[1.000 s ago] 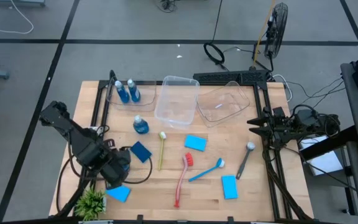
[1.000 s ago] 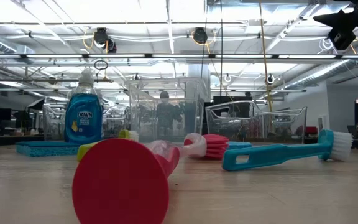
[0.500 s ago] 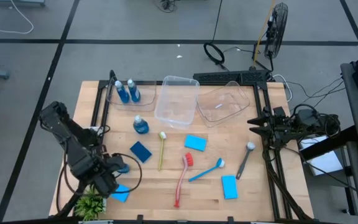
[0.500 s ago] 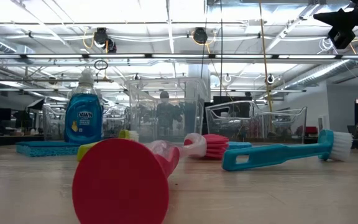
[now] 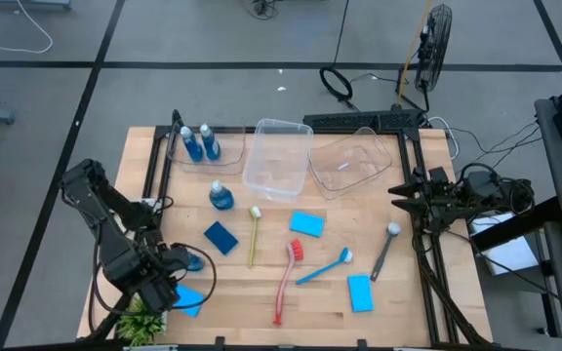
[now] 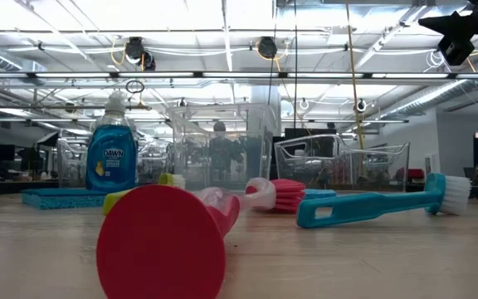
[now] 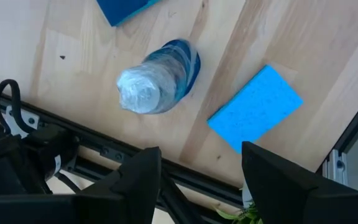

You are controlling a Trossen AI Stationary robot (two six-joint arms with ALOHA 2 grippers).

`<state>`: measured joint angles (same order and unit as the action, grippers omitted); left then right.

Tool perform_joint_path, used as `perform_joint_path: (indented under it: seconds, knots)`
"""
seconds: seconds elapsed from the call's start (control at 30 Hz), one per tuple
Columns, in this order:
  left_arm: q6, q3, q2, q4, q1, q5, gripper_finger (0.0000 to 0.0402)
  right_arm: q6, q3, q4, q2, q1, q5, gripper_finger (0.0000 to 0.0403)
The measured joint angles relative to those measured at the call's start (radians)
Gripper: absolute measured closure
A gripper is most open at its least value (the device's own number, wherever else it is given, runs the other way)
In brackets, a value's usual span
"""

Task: Pick & Place Kitchen Sink Supplies
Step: Put the dish soap into the left transparent bin

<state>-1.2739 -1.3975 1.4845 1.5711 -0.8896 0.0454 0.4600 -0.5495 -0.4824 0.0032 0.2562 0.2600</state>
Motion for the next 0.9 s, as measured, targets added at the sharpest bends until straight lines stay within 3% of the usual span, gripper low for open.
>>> perform_joint_path:
  seconds: [0.27, 0.67, 0.9]
  knots:
    - [0.035, 0.0, 0.0, 0.0, 0.047, -0.008, 0.0179, 0.011, 0.0, 0.0, 0.0, 0.0, 0.0, 0.022]
    - [0.218, 0.0, -0.061, -0.001, 0.179, -0.015, 0.0179, 0.026, 0.0, 0.0, 0.0, 0.0, 0.0, 0.022]
    - [0.372, 0.0, -0.115, 0.001, 0.202, 0.051, 0.0179, 0.016, 0.0, 0.0, 0.0, 0.0, 0.0, 0.022]
